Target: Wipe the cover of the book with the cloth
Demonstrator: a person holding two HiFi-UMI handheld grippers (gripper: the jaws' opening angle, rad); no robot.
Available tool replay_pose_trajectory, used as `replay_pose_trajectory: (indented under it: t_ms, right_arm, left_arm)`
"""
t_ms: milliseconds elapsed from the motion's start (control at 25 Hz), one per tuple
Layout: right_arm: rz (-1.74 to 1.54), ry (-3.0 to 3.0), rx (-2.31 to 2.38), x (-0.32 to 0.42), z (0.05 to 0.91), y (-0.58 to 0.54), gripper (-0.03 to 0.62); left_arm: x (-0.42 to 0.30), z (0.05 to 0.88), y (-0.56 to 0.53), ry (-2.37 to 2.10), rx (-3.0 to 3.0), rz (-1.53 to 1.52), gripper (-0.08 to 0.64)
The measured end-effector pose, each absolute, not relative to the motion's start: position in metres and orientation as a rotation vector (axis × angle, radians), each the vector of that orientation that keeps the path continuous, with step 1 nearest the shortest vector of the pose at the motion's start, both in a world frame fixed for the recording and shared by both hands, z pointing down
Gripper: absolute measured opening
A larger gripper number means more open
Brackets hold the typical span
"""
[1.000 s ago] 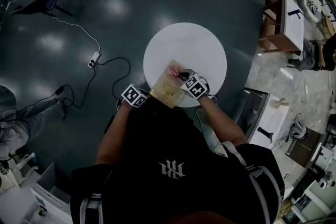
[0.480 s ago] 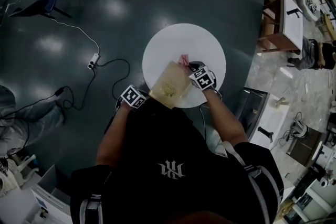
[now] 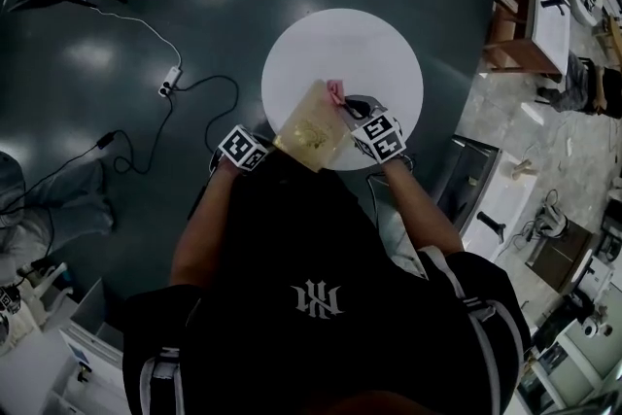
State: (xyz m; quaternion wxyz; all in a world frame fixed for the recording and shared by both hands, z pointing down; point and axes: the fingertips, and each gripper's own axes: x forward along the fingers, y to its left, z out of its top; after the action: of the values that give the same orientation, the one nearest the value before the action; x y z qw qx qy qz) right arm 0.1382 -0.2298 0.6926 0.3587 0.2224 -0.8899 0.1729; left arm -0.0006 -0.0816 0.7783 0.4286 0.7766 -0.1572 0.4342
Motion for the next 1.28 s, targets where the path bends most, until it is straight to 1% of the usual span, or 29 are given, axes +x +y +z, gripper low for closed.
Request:
replay_pose_trajectory:
  t_ms: [200,320,520,720,1280]
  right_arm:
    - [0.499,-2.36,0.351,0.091,0.687,-0.153,0.023]
    - [0.535,-2.336,0.219,0.081,0.703,-0.11,0.023]
    - [0.476,-2.28,0.043,0.072,0.739,-0.062,0.023]
    - [0.476,-2.251,0.04,0.076,0.759,-0.059,0.023]
    - [0.456,-2.206,0.211,0.115,0.763,-0.113,0.023]
  left_arm:
    - [0.0,0.779,-0.084,-0.39,1.934,1.083,0.018]
    - [0.001,0.778,-0.083,-0.387,1.931,1.087,0.018]
    - [0.002,0.779,-0.082,-0.38,1.934,1.101,0.018]
    - [0.002,0.78,-0.081,-0.382,1.932,1.103,0.018]
    - [0.003,0.779,-0.081,-0.397,1.935,1.098,0.023]
